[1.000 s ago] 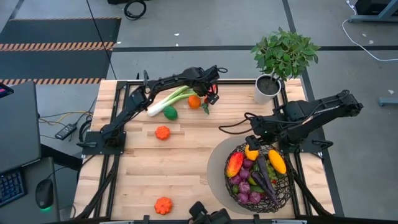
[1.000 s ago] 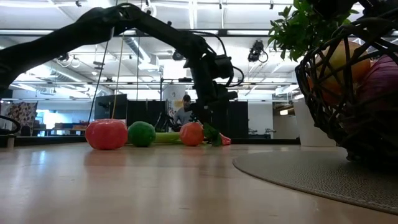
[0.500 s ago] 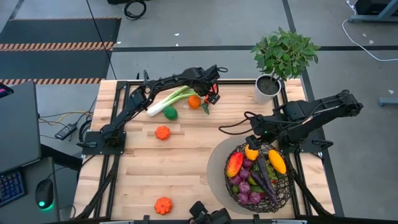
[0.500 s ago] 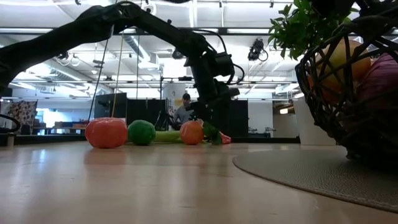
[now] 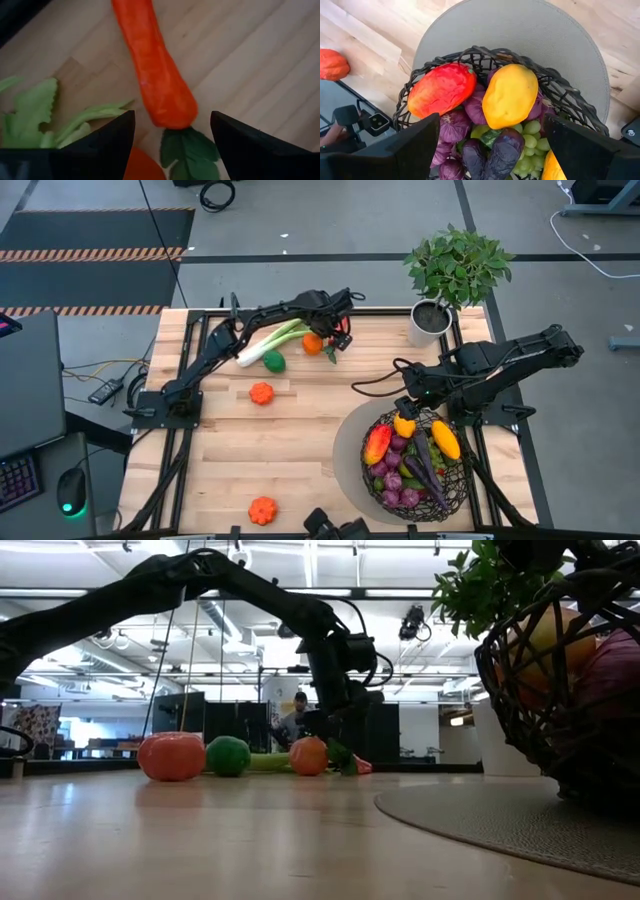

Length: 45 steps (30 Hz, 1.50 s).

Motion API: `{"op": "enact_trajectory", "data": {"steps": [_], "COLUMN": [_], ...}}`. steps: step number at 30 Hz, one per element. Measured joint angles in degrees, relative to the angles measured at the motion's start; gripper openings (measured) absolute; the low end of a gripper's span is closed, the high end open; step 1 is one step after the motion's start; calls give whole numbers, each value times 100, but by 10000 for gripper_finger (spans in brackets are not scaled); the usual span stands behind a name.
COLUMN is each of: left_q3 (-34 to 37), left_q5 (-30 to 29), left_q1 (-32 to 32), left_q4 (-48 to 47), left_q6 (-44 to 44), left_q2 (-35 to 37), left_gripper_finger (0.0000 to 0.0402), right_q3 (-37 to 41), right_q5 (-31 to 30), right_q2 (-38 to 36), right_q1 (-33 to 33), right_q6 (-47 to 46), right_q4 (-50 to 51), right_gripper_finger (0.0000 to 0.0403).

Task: Build produce basket
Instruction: Put the orange carrot into the black basket

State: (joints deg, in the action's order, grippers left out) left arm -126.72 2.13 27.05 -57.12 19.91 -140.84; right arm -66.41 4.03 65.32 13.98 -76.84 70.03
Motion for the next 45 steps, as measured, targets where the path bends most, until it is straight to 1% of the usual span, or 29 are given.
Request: {"op": "enact_trajectory", "data": {"steps": [11,15,19,23,29,37,38,45], "left_q3": [0,0,0,0,0,2,2,2], "left_q5": [-227,-165,-131,-142,-75,482,563,826], "left_q1": [-142,-144,-151,-138,-123,-215,-232,-531], "left_q4": [29,28,16,17,-49,-146,-180,-400], "left_q6": [-159,-284,-685,-635,-593,-556,-558,-744], "left_q2": [0,0,0,0,0,0,0,2], "left_gripper_finger": [263,252,234,205,132,19,10,13], "right_q3": [2,2,2,2,2,2,4,4], "right_q5": [1,-2,-98,-105,-152,-210,-250,-317], "right_q2": [0,0,2,2,2,2,2,2], "right_q1": [0,0,0,0,0,0,0,0], "right_q6": [-71,-101,-121,-121,-113,6,7,7], "right_q4": [-14,-78,-104,-102,-102,-91,-92,-91], "right_gripper_finger": [358,358,358,358,358,358,358,358]}}
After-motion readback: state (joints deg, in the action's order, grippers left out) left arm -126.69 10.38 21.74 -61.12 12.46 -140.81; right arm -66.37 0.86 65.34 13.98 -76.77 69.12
